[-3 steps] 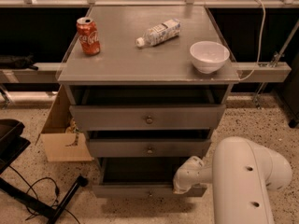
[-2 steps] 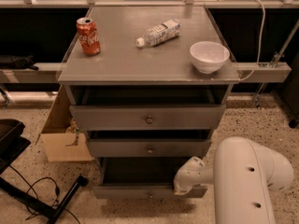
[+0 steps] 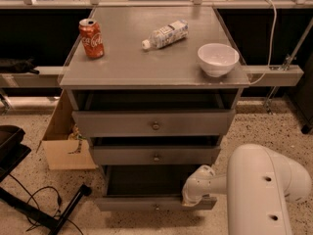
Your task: Open bottom drawer
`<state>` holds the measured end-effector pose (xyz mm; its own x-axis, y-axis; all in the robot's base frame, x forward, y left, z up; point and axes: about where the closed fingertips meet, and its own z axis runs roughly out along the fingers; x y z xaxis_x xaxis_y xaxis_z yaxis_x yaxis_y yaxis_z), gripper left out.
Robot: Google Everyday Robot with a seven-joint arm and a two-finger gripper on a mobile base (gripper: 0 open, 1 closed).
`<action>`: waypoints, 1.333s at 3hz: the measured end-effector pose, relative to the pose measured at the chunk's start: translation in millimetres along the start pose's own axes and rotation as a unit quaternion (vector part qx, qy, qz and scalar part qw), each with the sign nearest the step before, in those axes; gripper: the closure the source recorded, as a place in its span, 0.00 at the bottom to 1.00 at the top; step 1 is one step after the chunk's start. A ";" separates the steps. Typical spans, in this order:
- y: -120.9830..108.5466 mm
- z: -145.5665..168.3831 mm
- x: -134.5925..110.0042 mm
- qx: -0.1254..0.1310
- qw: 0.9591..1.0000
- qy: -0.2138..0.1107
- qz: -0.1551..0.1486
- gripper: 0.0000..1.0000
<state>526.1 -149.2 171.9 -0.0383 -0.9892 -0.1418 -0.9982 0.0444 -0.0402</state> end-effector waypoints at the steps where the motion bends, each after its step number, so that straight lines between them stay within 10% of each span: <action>1: 0.0 0.1 -0.2 0.000 1.000 0.000 0.000 1.00; 4: 0.0 0.1 -0.2 0.000 1.000 0.000 0.000 0.31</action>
Offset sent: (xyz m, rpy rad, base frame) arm 0.0000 0.0002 0.0000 0.0000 0.0000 0.0000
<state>526.1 -148.9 171.9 -0.0383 -0.9892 -0.1418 -0.9982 0.0444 -0.0401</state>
